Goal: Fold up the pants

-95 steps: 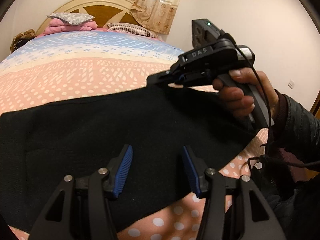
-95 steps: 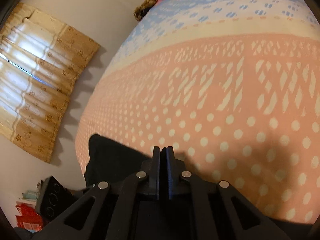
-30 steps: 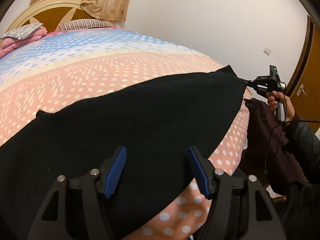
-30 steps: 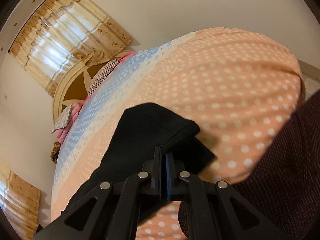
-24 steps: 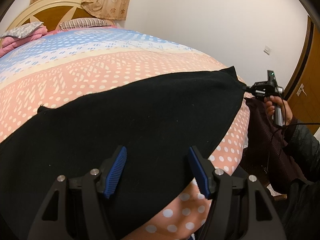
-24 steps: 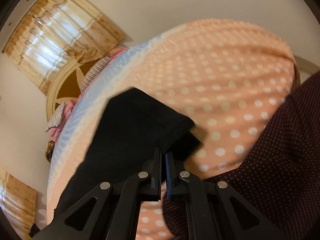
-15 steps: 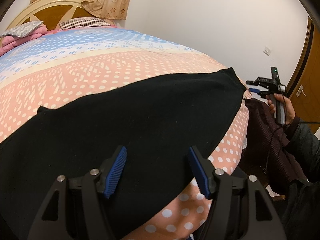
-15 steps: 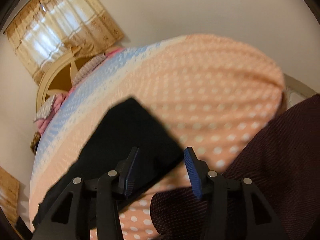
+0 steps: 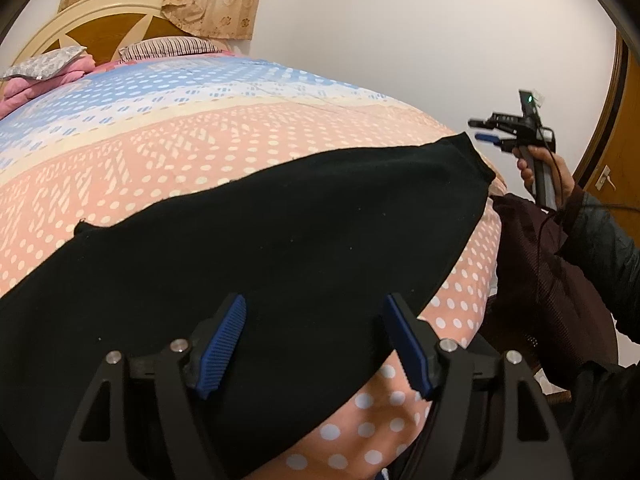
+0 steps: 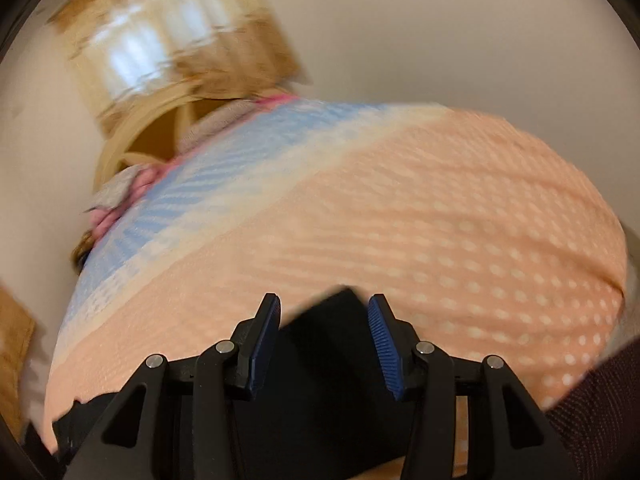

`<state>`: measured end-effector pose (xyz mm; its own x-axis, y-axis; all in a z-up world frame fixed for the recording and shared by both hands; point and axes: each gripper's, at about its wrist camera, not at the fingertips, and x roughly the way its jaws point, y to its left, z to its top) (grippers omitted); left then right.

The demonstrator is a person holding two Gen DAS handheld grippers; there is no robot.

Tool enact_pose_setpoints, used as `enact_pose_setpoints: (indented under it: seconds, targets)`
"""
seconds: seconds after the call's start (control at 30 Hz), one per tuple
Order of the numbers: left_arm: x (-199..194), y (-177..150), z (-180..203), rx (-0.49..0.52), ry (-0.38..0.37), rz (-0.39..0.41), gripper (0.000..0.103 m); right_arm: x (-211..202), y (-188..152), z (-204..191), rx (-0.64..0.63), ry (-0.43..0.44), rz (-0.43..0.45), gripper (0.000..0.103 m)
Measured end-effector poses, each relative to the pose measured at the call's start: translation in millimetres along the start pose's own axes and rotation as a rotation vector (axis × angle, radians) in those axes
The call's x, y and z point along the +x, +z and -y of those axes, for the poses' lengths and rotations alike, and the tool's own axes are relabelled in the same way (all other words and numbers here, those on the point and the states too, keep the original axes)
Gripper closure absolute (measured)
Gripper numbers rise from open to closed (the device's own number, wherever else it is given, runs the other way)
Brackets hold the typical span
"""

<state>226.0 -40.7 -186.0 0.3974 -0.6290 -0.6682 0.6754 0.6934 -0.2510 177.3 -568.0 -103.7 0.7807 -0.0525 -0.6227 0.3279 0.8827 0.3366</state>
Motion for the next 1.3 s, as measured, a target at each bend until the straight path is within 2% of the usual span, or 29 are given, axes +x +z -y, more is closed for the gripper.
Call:
enact_pose_setpoints:
  seconds: [0.07, 0.2, 0.3, 0.47, 0.53, 0.57, 0.6, 0.63, 0.7, 0.83, 0.9, 1.07, 1.23, 1.3]
  targets:
    - [1, 0, 0, -0.001, 0.0, -0.002, 0.029, 5, -4, -31, -0.082, 0.079, -0.046, 0.055]
    - [4, 5, 3, 0.006, -0.002, 0.005, 0.029, 37, -14, -85, -0.175, 0.204, -0.211, 0.055]
    - [3, 8, 7, 0.003, -0.023, 0.011, 0.029, 66, -23, -123, -0.248, 0.271, -0.34, 0.055]
    - [7, 9, 20, 0.042, -0.035, 0.005, 0.028, 108, -49, -177, -0.42, 0.329, -0.562, 0.055]
    - [10, 8, 21, 0.049, -0.033, 0.0, 0.028, 110, -58, -191, -0.5, 0.302, -0.573, 0.055]
    - [12, 7, 20, 0.044, -0.036, -0.002, 0.028, 109, -60, -198, -0.545, 0.306, -0.579, 0.062]
    - [12, 7, 19, 0.037, -0.039, -0.002, 0.028, 105, -65, -200, -0.562, 0.327, -0.587, 0.084]
    - [12, 7, 17, 0.029, -0.044, 0.0, 0.028, 101, -65, -202, -0.574, 0.337, -0.586, 0.091]
    - [11, 7, 15, 0.02, -0.051, 0.004, 0.028, 92, -67, -203, -0.619, 0.335, -0.579, 0.098]
    - [13, 8, 13, 0.013, -0.054, 0.007, 0.028, 70, -78, -202, -0.69, 0.309, -0.553, 0.1]
    - [12, 8, 14, 0.015, -0.055, 0.007, 0.028, 56, -78, -200, -0.702, 0.295, -0.508, 0.101]
    - [12, 8, 12, 0.014, -0.056, 0.007, 0.028, 20, -71, -199, -0.694, 0.341, -0.399, 0.101]
    - [12, 8, 12, 0.014, -0.056, 0.007, 0.028, 3, -94, -199, -0.776, 0.378, -0.445, 0.101]
    - [13, 8, 12, 0.016, -0.055, 0.006, 0.028, 7, -104, -197, -0.82, 0.348, -0.458, 0.101]
